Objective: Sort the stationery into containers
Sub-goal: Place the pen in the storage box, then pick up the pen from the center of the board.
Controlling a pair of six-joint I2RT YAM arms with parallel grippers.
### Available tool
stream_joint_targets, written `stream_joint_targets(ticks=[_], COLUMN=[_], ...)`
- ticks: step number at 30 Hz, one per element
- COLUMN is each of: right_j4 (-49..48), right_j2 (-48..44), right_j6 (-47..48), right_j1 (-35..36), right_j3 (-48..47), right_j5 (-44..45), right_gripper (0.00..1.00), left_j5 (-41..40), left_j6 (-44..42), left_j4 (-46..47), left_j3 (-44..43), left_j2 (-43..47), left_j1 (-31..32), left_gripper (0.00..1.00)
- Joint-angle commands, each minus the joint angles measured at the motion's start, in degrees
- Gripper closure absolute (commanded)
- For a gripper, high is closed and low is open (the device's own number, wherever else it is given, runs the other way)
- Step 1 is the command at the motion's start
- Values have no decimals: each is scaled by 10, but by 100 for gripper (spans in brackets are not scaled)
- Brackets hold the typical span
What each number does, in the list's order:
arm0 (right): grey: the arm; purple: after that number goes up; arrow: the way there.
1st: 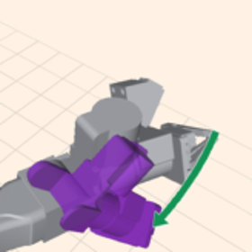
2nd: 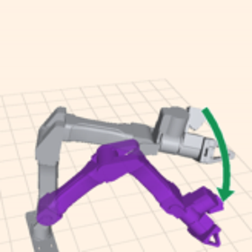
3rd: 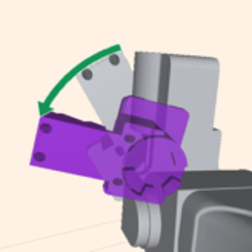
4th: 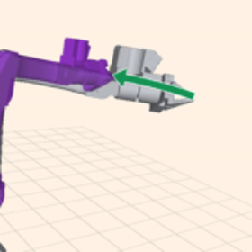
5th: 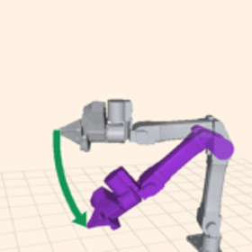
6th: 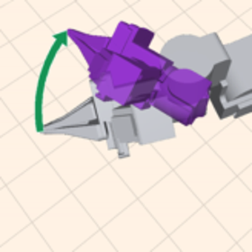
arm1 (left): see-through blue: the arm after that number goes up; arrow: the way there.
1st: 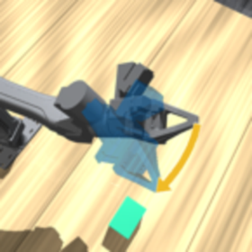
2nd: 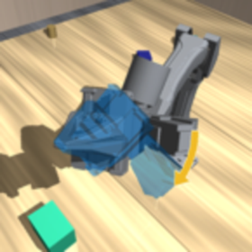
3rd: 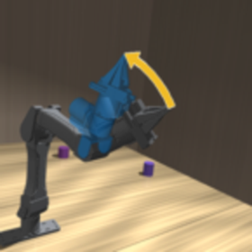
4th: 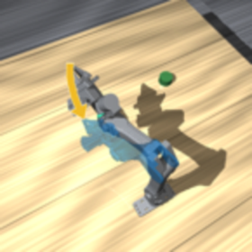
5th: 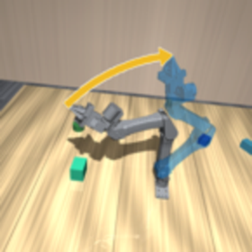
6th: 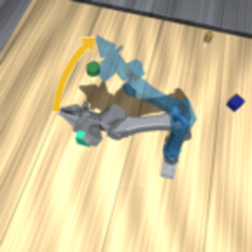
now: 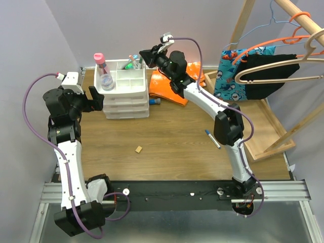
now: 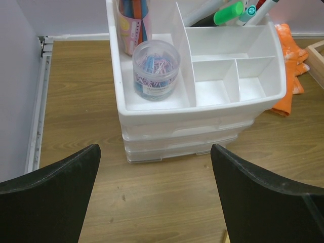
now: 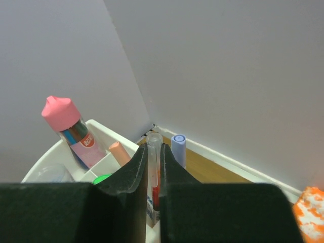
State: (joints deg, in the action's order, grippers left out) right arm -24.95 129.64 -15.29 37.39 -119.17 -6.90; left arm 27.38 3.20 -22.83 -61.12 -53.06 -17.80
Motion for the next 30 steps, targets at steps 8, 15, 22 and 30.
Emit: stream_joint_targets(ticks=[8,15,22,30], right_j4=[37,151,579,647], right_j2=[-154,-293,-274,-289], right_j6=[65,125,171,224], right_j1=[6,-3,-24,-107], right_j3=[97,234,249,417], right_j5=[90,149,163,113], right_gripper=[52,51,44,51], left_j5=[14,23,22,22], left_j6=[27,38,32,33], left_j4=[22,28,25,23], left_j3=[4,6,-5,-1], left_j2=[14,21,21,23], left_j1=[1,13,35,52], left_gripper=[1,1,1,1])
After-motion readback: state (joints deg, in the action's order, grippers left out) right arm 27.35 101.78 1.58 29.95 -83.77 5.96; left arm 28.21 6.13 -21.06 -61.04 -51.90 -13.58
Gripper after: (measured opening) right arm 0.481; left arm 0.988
